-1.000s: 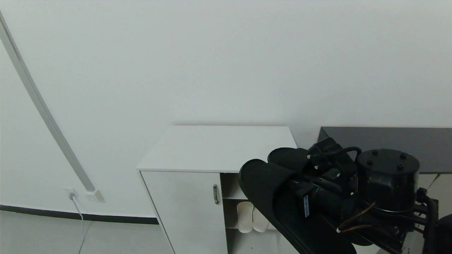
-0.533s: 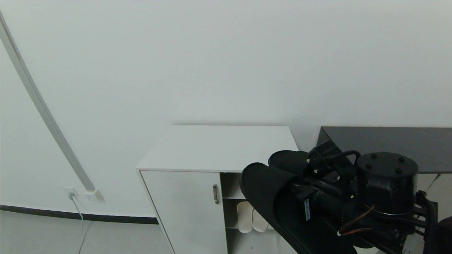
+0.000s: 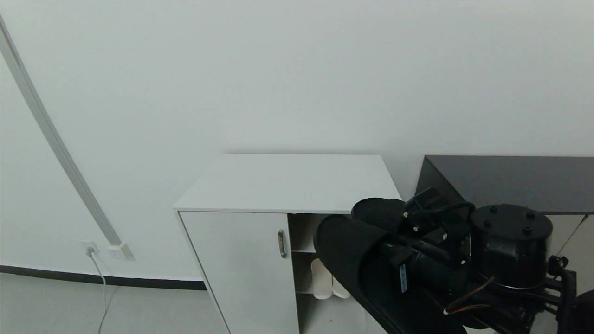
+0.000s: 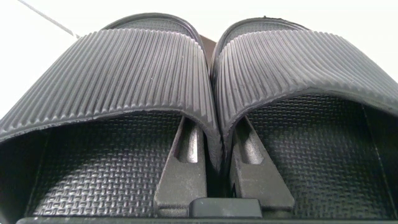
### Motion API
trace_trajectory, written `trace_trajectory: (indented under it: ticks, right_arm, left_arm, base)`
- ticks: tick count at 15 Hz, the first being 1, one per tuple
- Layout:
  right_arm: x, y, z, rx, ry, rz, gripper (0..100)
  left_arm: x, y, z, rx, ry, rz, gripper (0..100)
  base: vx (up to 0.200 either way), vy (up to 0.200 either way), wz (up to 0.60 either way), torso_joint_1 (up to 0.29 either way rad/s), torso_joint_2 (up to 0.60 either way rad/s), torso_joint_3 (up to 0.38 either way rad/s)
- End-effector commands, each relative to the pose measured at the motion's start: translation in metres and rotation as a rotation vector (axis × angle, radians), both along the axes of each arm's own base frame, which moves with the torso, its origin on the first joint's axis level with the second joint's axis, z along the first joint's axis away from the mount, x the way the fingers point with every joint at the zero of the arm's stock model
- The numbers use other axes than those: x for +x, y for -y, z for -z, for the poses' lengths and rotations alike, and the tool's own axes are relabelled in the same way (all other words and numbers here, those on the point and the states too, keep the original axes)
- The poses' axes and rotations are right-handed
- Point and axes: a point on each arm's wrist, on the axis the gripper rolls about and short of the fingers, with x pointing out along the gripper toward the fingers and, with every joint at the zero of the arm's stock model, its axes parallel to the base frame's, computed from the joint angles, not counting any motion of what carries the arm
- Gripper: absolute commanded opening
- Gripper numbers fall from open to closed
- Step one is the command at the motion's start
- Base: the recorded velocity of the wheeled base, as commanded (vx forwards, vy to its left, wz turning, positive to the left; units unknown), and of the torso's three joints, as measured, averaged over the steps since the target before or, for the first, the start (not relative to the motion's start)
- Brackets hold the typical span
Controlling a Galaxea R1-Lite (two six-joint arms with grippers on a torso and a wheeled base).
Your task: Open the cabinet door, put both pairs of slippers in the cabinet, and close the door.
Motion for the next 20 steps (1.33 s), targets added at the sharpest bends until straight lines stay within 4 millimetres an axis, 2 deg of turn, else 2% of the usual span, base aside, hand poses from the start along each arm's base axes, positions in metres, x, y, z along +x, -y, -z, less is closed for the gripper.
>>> trace_trajectory:
  ticks: [1, 14, 20]
  right_arm:
    - [-0.001, -0.003, 0.005, -0.022, -0.003, -0.014, 0]
    - [-0.002, -0.003, 0.01, -0.029, -0.006, -0.019, 0]
    - [0.002, -0.01, 0.025, -0.04, -0.015, -0.021, 0]
  left_arm:
    - [0.0, 0.0, 0.0, -0.001, -0.001, 0.0, 0]
    - [0.0, 0.0, 0.0, -0.001, -0.001, 0.0, 0]
    - [0.0, 0.0, 0.0, 0.002, -0.002, 0.0, 0]
  base:
    - [0.0, 0.0, 0.0, -0.193, 0.45, 0.246]
    - [0.0, 0.0, 0.0, -0.207, 0.53, 0.319]
    - [0.0, 0.0, 0.0, -0.147, 0.48, 0.329]
